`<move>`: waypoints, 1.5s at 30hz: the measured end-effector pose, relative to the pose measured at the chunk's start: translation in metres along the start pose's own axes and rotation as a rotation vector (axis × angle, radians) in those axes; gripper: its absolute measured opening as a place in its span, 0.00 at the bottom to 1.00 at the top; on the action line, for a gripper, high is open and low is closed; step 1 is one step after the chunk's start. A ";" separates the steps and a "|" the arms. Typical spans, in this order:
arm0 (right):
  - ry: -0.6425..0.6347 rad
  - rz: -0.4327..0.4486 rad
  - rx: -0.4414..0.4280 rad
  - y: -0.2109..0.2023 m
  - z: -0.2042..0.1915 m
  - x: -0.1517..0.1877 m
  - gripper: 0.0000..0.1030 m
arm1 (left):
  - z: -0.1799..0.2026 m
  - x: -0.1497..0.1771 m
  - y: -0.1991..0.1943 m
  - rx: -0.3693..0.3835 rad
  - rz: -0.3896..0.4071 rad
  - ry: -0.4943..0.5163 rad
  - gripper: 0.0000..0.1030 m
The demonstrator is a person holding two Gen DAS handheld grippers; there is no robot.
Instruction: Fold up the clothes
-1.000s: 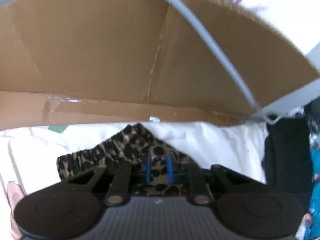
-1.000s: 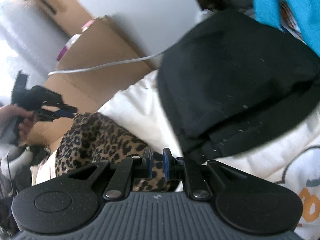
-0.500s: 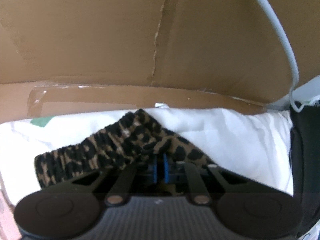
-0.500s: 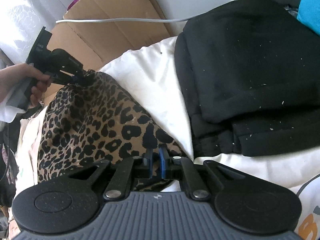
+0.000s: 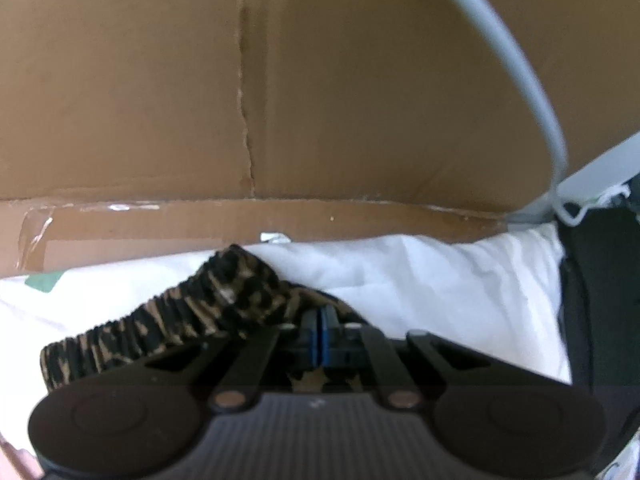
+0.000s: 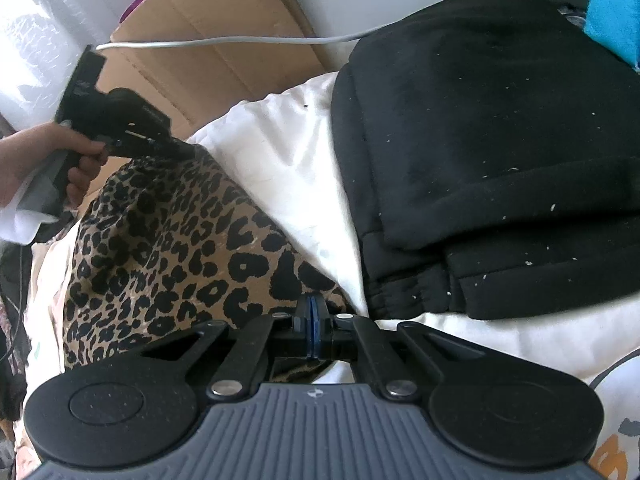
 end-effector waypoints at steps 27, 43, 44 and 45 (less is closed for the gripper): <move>-0.094 0.019 -0.018 -0.009 -0.024 0.008 0.37 | -0.044 0.062 -0.052 -0.058 -0.004 0.114 0.11; -0.011 0.052 0.058 -0.021 -0.021 0.011 0.34 | -0.021 0.054 -0.080 -0.066 0.002 0.217 0.22; -0.015 0.059 0.050 -0.023 -0.024 0.011 0.34 | -0.022 0.056 -0.086 -0.069 0.006 0.208 0.22; -0.016 0.058 0.034 -0.023 -0.028 0.011 0.34 | -0.023 0.059 -0.091 -0.062 0.011 0.197 0.22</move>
Point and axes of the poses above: each gripper's, at about its wrist camera, not at the fingertips, and y roughly the way its jaws point, z to its right, x to its underside, the point moved 6 cm from there along y, roughly the way its jaws point, and after that the axes turned 15 degrees about x, right-handed, at the moved point
